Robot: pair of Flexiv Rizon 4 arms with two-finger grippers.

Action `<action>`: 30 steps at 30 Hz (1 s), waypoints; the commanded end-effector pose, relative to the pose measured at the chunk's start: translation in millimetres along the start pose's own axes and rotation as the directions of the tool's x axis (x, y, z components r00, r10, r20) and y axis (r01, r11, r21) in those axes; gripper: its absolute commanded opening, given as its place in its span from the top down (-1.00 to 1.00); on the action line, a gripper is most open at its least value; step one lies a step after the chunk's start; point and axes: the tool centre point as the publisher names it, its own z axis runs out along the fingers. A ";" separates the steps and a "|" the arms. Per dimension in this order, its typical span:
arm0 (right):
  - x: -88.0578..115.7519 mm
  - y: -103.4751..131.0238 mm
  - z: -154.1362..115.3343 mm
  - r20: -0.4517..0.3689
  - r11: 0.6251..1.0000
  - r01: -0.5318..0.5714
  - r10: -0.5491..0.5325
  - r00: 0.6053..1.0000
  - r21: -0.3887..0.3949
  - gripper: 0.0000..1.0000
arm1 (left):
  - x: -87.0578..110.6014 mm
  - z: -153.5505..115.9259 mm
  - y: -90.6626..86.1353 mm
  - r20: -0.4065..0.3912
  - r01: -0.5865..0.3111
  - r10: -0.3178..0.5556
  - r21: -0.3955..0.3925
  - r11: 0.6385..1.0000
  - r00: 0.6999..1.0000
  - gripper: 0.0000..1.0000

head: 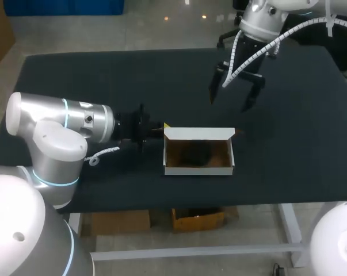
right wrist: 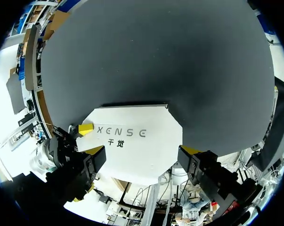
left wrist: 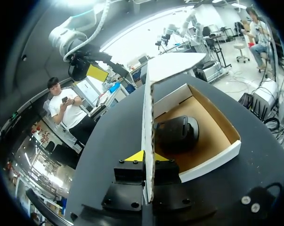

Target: Assemble the packaging by folding the flat box into shape, placing the metal phone stand inside, and closing the box properly

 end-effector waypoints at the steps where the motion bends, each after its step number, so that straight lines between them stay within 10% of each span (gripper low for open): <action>1: -4.4 -8.3 9.7 0.004 0.998 -0.056 0.056 0.998 -0.015 -1.00 | 4.4 2.6 3.4 0.005 -0.008 0.008 0.006 1.000 1.000 1.00; 10: -16.5 -12.4 19.7 -0.023 0.995 -0.092 0.091 0.996 -0.039 -1.00 | 6.8 4.2 3.8 0.017 -0.032 0.032 0.004 0.999 0.999 1.00; 15: -20.3 -12.3 25.0 -0.035 0.994 -0.102 0.100 0.994 -0.042 0.01 | 8.2 5.0 3.7 0.019 -0.040 0.040 0.001 0.999 0.999 1.00; 30: -24.0 -18.5 38.3 -0.062 0.994 -0.085 0.082 0.995 -0.061 0.06 | 15.0 4.8 0.0 0.061 -0.098 0.097 0.019 0.995 0.993 1.00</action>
